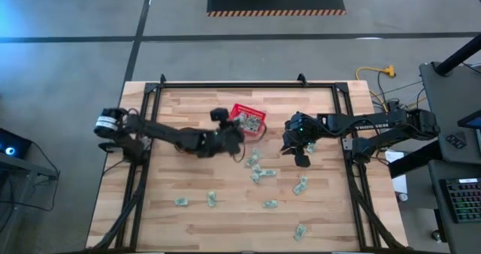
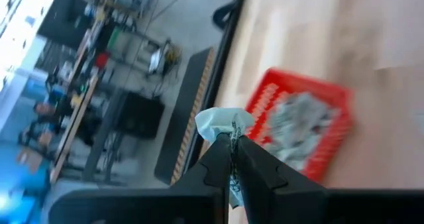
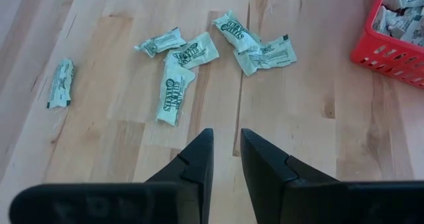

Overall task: Pick and place Stevia / Truvia into bins
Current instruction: Put the stevia packet into the red basket

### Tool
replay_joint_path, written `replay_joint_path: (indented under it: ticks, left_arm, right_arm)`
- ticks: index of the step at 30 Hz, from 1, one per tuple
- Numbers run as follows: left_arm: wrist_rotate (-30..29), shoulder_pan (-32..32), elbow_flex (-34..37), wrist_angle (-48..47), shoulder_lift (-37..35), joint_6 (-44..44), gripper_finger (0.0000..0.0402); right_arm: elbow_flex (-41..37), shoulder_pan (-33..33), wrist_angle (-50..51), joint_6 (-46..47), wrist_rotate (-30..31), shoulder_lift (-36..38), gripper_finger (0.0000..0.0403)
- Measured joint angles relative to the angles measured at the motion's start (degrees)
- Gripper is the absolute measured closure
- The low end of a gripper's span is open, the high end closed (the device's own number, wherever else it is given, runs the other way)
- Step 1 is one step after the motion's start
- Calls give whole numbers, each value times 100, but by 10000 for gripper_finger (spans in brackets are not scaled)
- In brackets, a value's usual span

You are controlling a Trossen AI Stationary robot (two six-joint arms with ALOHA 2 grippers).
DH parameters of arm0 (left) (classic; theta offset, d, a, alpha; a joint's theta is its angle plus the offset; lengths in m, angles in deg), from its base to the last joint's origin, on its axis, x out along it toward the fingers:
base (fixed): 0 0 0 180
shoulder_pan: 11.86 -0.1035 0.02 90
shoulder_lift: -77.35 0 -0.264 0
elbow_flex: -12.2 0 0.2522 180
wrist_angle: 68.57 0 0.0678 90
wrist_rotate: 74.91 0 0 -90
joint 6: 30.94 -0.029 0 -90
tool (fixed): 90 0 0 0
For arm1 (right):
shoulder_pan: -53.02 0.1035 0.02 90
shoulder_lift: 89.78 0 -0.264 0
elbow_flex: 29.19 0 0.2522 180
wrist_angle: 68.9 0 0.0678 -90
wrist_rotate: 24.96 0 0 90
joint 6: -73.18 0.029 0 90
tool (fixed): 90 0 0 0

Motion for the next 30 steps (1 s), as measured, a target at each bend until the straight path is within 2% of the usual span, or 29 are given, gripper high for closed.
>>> replay_joint_path:
  ticks: [3, 8, 11, 20, 25, 30]
  left_arm:
    - [396, -450, 8, -1, 0, 10, 396]
    - [1691, -1139, 11, 58, 0, 46, 396]
    - [2225, -1436, 20, 208, 28, 48, 396]
    - [2885, -1915, 38, 337, 239, 45, 396]
    - [2925, -1928, 33, 321, 460, 5, 395]
    - [2925, -1931, 31, 377, 659, -269, 363]
  right_arm:
    - [0, 2, -1, -4, 0, 0, 335]
    - [0, 1, -1, -4, 1, 0, 335]
    - [0, 0, -1, -4, 2, 0, 335]
    - [0, 0, 1, -9, 2, 0, 335]
    - [0, 1, 3, -9, 2, 0, 335]
    - [0, 2, -7, -12, 2, 0, 335]
